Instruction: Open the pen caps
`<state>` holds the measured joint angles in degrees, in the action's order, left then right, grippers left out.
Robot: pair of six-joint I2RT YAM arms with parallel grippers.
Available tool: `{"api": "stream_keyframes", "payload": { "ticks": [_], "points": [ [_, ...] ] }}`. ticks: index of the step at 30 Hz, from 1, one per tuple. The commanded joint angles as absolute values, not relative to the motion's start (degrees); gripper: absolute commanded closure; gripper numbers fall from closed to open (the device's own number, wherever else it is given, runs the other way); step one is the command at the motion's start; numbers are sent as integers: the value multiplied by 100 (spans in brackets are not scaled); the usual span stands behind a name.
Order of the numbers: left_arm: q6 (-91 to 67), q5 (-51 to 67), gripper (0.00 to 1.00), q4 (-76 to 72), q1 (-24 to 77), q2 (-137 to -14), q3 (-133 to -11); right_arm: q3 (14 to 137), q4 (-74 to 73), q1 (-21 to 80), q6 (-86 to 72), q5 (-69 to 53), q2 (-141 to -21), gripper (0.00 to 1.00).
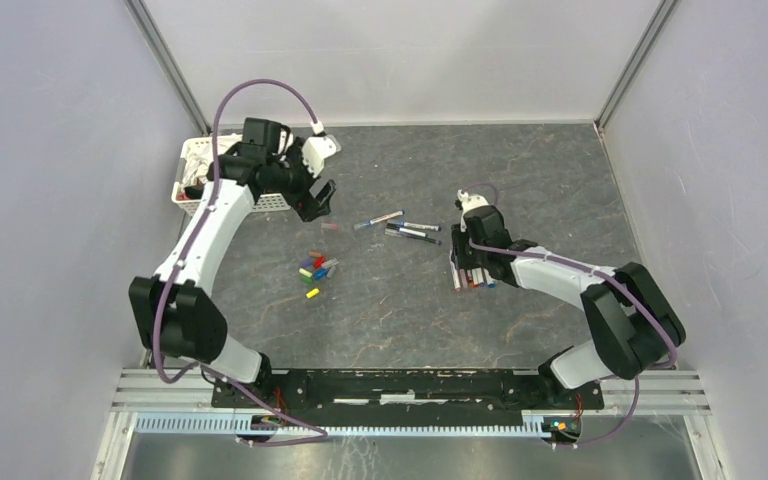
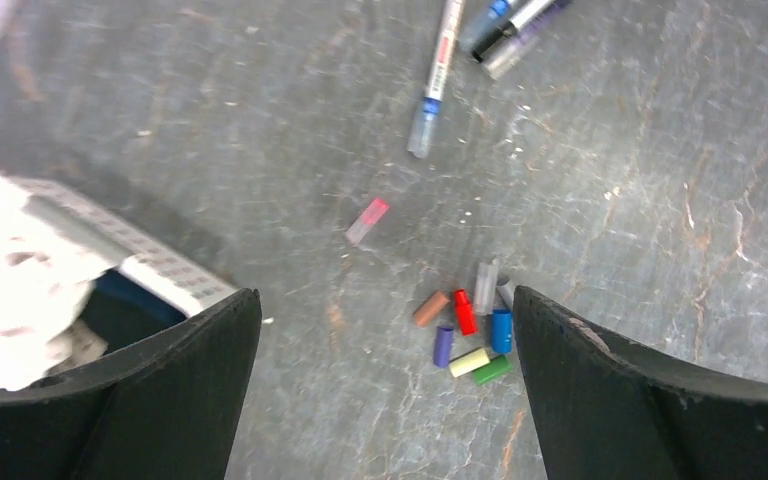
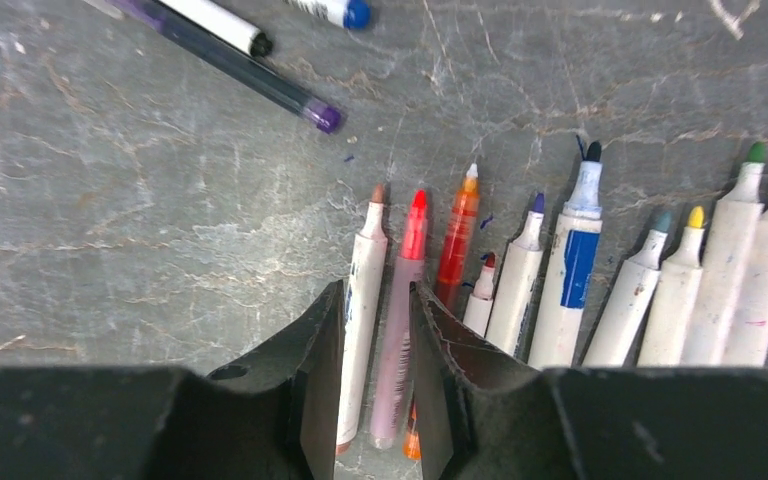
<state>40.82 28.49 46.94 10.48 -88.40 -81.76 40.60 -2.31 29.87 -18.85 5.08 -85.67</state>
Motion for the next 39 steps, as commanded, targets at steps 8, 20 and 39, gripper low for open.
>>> {"api": "stream_keyframes", "payload": {
  "ticks": [8,20,39],
  "points": [
    [3219,1643,0,4505,940,-7770,-8022,5185,53,2964,-1300,-169,-8821,62],
    [3169,2622,0,4659,940,-8110,-7026,7127,-388,3145,-344,-704,-10626,52],
    [2613,2702,0,4634,581,-8123,-7354,12037,363,3652,-1104,-1549,-14548,33]
  ]
}}
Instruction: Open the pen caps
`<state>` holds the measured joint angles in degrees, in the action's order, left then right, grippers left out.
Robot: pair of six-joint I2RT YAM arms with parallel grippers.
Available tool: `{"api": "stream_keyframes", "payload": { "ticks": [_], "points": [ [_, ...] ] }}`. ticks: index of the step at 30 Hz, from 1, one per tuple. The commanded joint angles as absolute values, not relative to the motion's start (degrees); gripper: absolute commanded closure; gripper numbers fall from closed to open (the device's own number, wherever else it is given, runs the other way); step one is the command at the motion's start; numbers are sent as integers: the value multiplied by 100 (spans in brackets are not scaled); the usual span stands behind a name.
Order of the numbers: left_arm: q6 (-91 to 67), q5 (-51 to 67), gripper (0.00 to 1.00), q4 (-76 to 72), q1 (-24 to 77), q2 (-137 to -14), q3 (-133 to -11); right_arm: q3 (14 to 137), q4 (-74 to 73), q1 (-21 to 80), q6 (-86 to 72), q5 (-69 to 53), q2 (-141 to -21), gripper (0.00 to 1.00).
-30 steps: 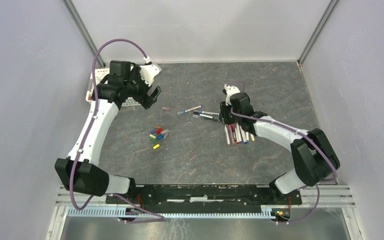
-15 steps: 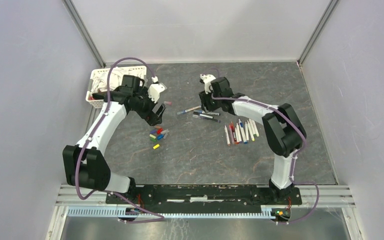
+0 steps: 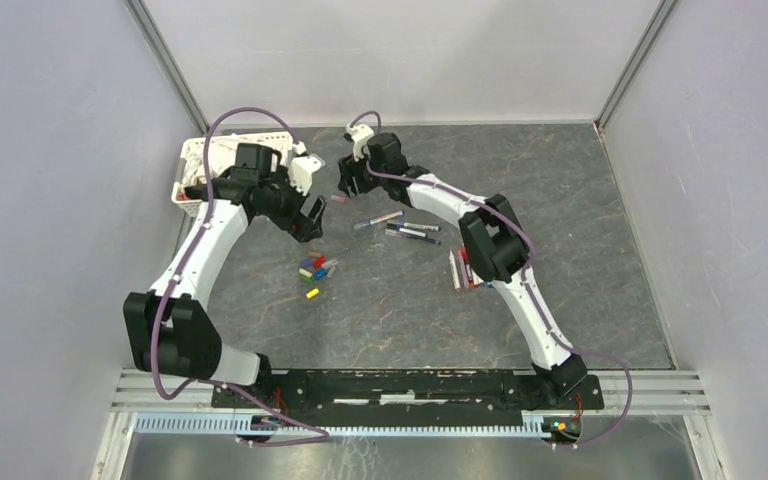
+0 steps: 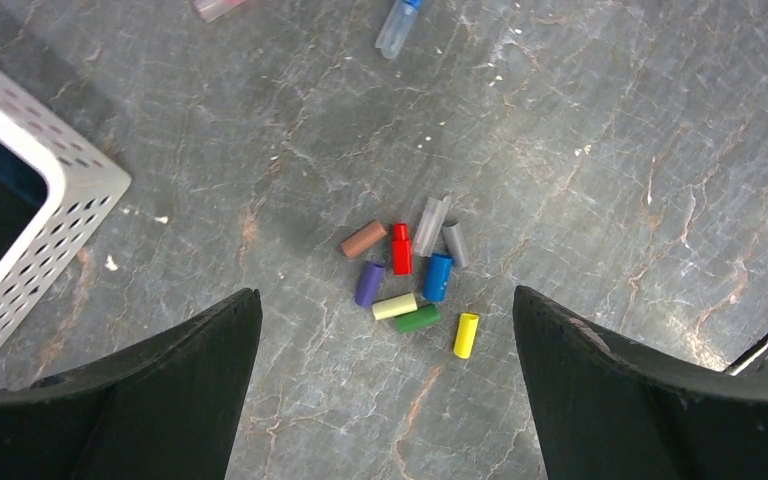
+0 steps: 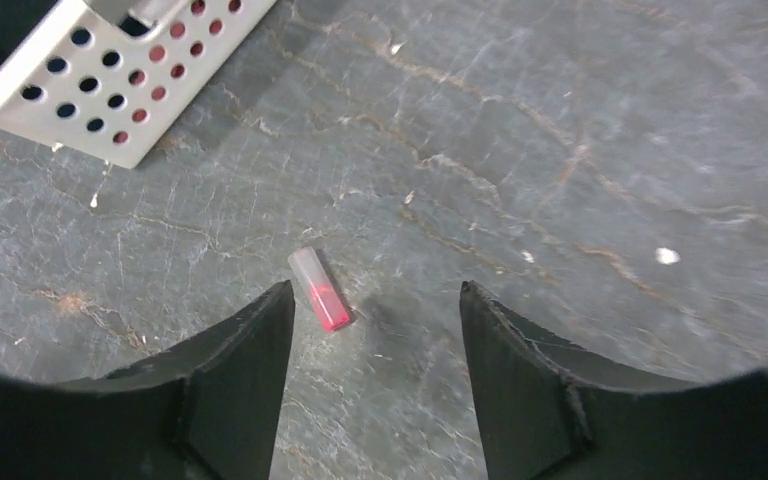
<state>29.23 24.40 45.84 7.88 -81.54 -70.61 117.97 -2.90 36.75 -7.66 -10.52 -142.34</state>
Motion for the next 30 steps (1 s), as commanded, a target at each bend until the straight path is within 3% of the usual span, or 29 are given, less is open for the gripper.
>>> {"api": "stream_keyframes", "payload": {
  "ticks": [1,9,19,30],
  "points": [
    [2603,2713,0,4645,516,-8129,-7400,12090,420,3653,-1172,-1618,-14638,32],
    [2681,2949,0,4746,185,-8091,-7590,12294,640,3672,-1297,-2515,-15150,31],
    [2813,2948,0,4804,9,-8154,-7551,11814,478,4018,-884,-3282,-14964,41],
    [2986,3039,0,4945,-237,-8053,-7436,9792,815,4265,-801,-2986,-13787,74]
  ]
}}
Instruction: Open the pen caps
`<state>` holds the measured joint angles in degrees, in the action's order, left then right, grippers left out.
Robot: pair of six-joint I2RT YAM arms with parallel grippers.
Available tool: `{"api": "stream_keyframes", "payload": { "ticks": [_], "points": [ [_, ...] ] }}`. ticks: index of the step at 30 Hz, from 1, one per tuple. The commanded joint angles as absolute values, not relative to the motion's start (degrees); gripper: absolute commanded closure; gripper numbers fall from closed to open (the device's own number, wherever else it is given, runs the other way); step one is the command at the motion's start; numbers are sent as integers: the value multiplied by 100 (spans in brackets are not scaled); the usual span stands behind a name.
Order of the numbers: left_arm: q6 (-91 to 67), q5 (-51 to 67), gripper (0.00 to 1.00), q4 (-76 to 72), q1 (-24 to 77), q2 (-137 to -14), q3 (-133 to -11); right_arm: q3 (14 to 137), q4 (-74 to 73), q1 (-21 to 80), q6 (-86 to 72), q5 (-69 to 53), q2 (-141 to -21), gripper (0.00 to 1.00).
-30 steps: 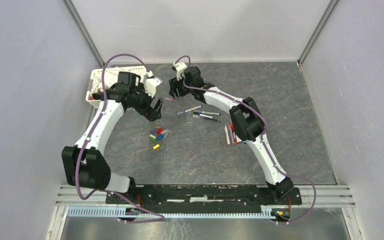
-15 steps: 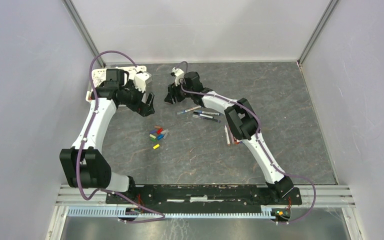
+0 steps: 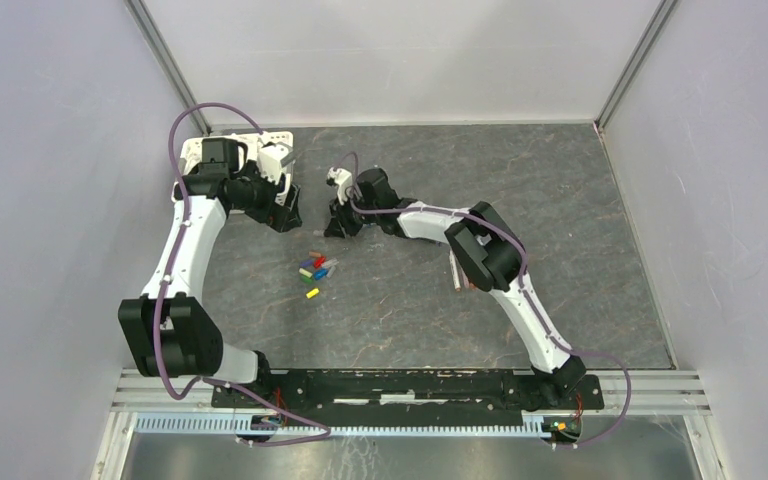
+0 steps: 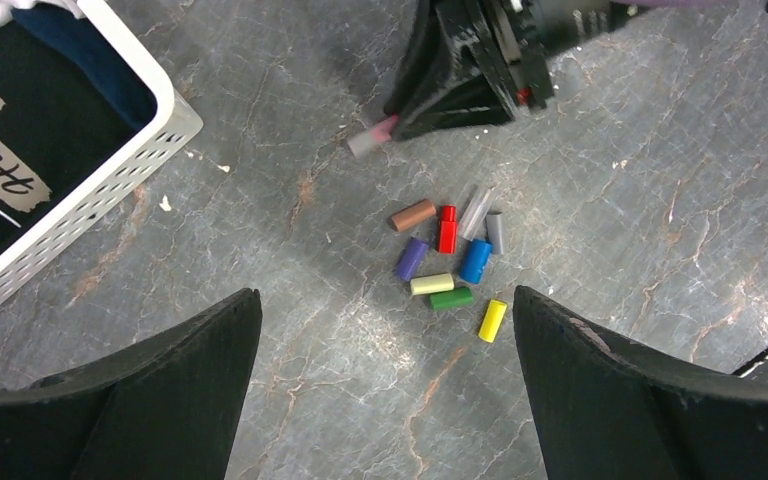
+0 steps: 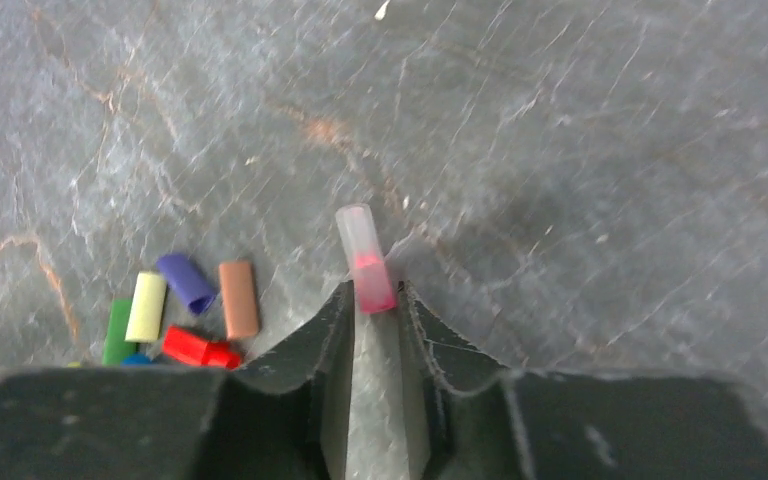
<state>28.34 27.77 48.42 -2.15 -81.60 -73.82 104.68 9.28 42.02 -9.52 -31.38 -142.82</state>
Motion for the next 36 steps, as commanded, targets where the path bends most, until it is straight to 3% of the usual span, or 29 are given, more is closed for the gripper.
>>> {"api": "stream_keyframes", "payload": {
  "ticks": [1,4,9,13,19,21,23,30,36],
  "points": [
    [3000,3039,0,4960,-244,-8043,-7421,9632,820,4310,-765,-2951,-13677,77],
    [3038,3056,0,4997,-250,-8011,-7409,9270,862,4444,-590,-2719,-13401,84],
    [3074,3108,0,5074,-255,-7938,-7409,9423,554,4643,-323,-2289,-13346,83],
    [3130,3130,0,5153,-263,-7850,-7428,9467,474,4708,-286,-2159,-13236,93],
    [3202,3175,0,5227,-264,-7818,-7419,8724,536,4741,-141,-2140,-12677,96],
    [3199,3229,0,5252,-264,-7845,-7426,8421,617,4742,-138,-2138,-12463,92],
    [3184,3275,0,5262,-264,-7861,-7452,8264,622,4744,-135,-2107,-12316,80],
    [3159,3365,0,5321,-263,-7876,-7582,8543,142,4595,121,-1971,-11952,56],
    [3207,3405,0,5376,-264,-7884,-7611,8212,-122,4022,246,-1650,-11443,53]
  ]
}}
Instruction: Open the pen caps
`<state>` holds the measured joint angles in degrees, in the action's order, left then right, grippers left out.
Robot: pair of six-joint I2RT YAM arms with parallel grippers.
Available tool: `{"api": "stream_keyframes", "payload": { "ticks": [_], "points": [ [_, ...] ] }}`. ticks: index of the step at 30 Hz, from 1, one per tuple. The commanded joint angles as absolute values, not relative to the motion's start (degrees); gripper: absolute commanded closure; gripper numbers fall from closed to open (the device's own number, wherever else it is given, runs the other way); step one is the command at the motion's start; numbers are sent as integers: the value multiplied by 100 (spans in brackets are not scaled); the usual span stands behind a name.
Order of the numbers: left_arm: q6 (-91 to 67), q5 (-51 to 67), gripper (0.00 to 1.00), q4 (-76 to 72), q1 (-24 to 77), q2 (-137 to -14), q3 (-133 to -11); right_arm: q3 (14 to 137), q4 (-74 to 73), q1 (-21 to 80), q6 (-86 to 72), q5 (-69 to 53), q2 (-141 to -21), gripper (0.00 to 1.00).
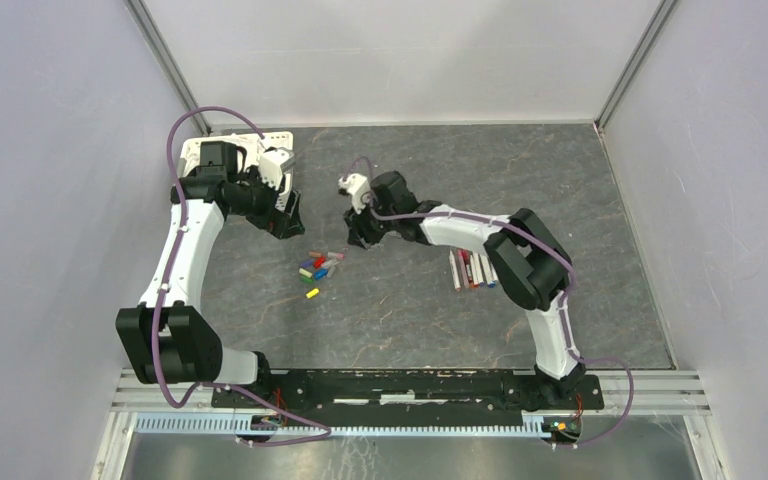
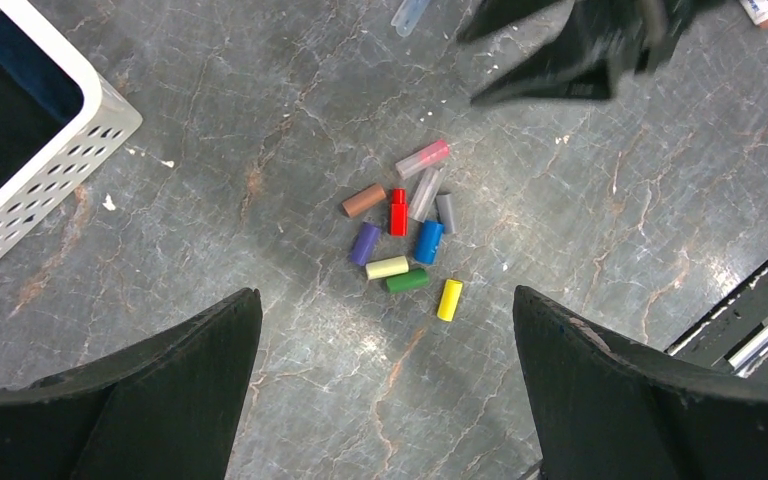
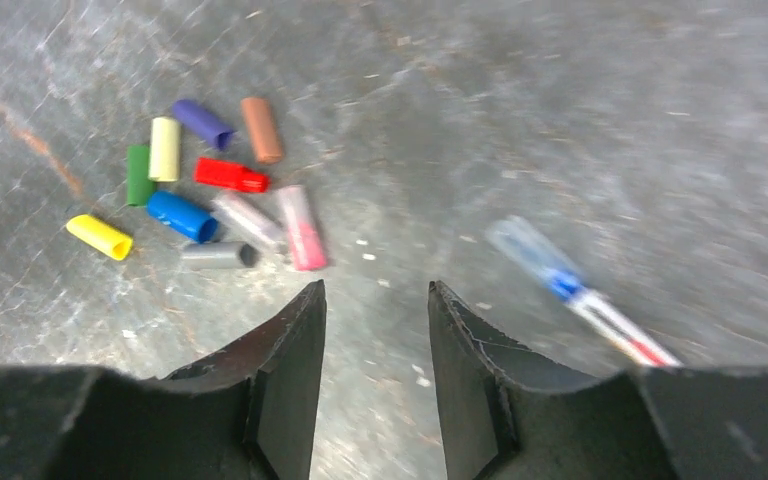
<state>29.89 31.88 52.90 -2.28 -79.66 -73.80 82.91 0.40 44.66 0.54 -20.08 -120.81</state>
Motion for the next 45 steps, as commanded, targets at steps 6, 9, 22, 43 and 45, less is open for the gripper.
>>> {"api": "stream_keyframes", "payload": {
  "ticks": [6,9,22,43,45],
  "points": [
    [3209,3560,0,5413,-264,-7892,-7619,7360,-294,3533,651,-981,-10816,61],
    [3208,3613,0,5423,-266,-7913,-7612,6899,-347,3512,865,-565,-10608,65],
    [3258,3802,0,5492,-266,-7883,-7512,5986,-35,3312,821,-408,-10219,64],
    [3381,3936,0,5637,-264,-7888,-7501,6424,10,2826,648,-1018,-10222,62],
    [3392,3933,0,5649,-264,-7884,-7497,6576,17,2810,710,-841,-10431,62]
  ]
}}
